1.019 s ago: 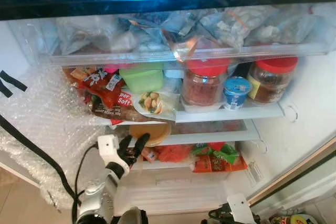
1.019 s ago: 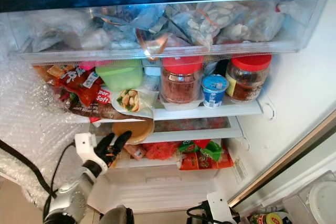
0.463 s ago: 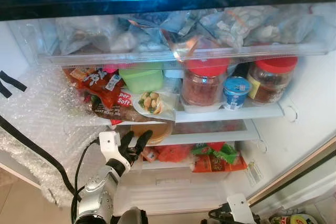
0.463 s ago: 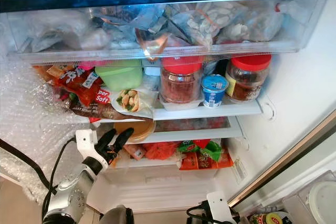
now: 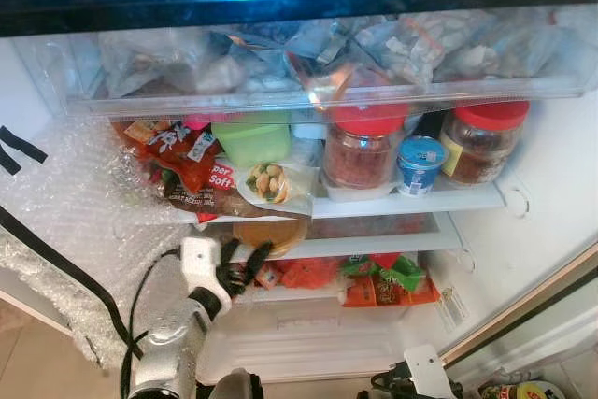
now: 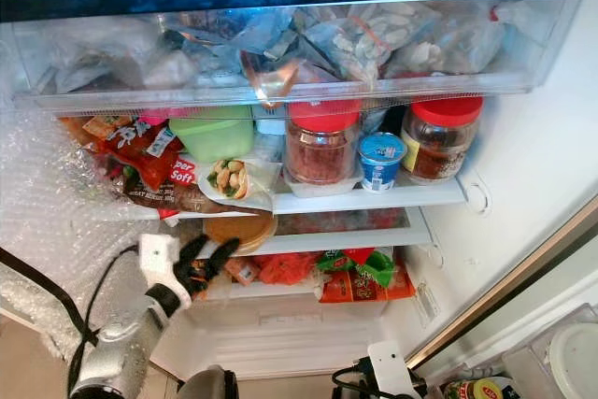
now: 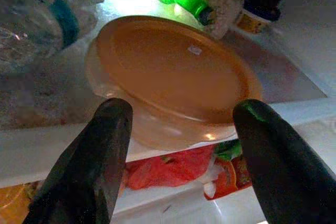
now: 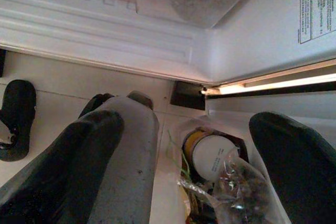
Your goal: Restocking fridge
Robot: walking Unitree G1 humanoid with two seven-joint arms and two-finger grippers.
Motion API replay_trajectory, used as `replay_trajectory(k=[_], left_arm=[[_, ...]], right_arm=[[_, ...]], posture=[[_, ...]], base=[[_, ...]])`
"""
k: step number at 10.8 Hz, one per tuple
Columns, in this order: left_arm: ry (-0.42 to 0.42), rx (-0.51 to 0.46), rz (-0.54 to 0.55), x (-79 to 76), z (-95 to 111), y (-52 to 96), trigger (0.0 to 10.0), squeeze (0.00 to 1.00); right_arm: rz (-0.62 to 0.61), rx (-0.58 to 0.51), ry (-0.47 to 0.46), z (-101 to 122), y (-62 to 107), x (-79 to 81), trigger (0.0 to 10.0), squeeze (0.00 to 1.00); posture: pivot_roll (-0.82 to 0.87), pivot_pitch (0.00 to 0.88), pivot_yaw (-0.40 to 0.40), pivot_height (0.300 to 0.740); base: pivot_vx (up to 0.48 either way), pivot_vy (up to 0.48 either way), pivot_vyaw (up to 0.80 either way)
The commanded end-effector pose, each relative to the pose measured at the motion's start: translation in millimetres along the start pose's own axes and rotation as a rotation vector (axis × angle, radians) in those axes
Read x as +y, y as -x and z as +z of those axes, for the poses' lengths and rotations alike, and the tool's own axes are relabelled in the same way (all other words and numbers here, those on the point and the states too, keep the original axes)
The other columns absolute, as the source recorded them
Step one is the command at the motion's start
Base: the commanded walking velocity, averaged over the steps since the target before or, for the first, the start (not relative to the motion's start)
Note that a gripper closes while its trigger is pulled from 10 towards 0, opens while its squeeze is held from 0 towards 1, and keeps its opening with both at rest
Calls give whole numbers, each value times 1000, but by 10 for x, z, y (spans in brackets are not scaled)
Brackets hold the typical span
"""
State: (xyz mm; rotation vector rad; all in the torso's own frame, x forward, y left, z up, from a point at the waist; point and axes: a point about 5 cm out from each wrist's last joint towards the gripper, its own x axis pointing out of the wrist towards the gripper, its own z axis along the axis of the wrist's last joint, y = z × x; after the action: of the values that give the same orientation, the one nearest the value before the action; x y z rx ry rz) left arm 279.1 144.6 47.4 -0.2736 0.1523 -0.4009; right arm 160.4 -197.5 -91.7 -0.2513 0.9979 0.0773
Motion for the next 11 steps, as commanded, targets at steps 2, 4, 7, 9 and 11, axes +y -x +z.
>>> replay_trajectory(k=[2,4,7,9,11], left_arm=[[-62,17,-8,-16,-5,68,10000,0],[-112,12,-35,-52,52,138,10000,0],[-172,40,-73,-76,70,216,10000,0],[-202,88,-44,-31,-7,250,10000,0],[-194,103,4,12,-76,200,10000,0]], right_arm=[[39,119,3,-318,62,117,10000,0],[45,118,7,-317,62,121,10000,0],[43,118,7,-316,62,119,10000,0],[43,119,11,-317,62,113,10000,0],[42,118,10,-316,62,110,10000,0]], posture=[[-48,61,22,662],[-45,60,24,662],[-48,59,23,662],[-43,60,21,662],[-48,63,18,662]], base=[[0,0,0],[0,0,0],[0,0,0],[0,0,0],[0,0,0]])
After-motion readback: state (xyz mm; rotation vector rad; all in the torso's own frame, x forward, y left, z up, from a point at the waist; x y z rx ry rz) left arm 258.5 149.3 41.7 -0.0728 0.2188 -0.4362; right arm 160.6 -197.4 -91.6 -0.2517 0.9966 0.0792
